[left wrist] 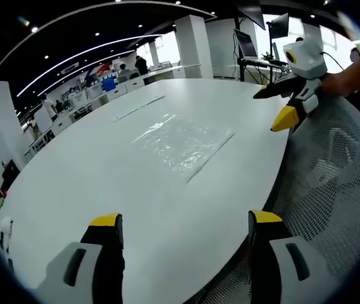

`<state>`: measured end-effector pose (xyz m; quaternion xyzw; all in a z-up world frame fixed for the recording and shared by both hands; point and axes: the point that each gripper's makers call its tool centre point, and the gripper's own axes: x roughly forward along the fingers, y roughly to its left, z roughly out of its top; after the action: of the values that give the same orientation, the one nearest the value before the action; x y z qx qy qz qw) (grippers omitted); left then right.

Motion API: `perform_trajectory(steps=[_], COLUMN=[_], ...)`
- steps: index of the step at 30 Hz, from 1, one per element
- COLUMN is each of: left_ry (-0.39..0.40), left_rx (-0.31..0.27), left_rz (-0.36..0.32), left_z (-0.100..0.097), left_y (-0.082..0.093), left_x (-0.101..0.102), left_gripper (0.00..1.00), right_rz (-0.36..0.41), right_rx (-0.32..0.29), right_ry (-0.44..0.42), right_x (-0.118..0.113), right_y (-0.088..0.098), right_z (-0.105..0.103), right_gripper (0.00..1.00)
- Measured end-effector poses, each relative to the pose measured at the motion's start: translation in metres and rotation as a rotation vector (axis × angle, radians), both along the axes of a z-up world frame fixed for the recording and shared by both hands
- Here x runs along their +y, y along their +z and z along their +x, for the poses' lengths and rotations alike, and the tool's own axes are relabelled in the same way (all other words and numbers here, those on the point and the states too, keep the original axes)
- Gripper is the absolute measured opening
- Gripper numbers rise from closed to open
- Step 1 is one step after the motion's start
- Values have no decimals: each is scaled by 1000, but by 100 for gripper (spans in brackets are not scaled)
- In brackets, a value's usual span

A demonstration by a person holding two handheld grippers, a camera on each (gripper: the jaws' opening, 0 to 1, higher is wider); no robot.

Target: Open the resealable bag by pulling the two sides of the seal apart until the entire bag opening is separated and visibly accessible.

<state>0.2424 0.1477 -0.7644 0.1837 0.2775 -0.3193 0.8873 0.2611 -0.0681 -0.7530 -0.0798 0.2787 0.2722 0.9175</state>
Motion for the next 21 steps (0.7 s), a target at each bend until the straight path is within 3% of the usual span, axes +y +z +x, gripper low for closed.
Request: perform_trajectory(steps=[21], left_ry=[-1], left_rx=[3], left_rz=[19], left_z=[0], left_y=[0], left_x=[2], left_gripper=[90], right_rz=[1], right_rx=[-4], right_ry=[-2], right_x=[0], right_y=[2], right_z=[-2], right_gripper=[99])
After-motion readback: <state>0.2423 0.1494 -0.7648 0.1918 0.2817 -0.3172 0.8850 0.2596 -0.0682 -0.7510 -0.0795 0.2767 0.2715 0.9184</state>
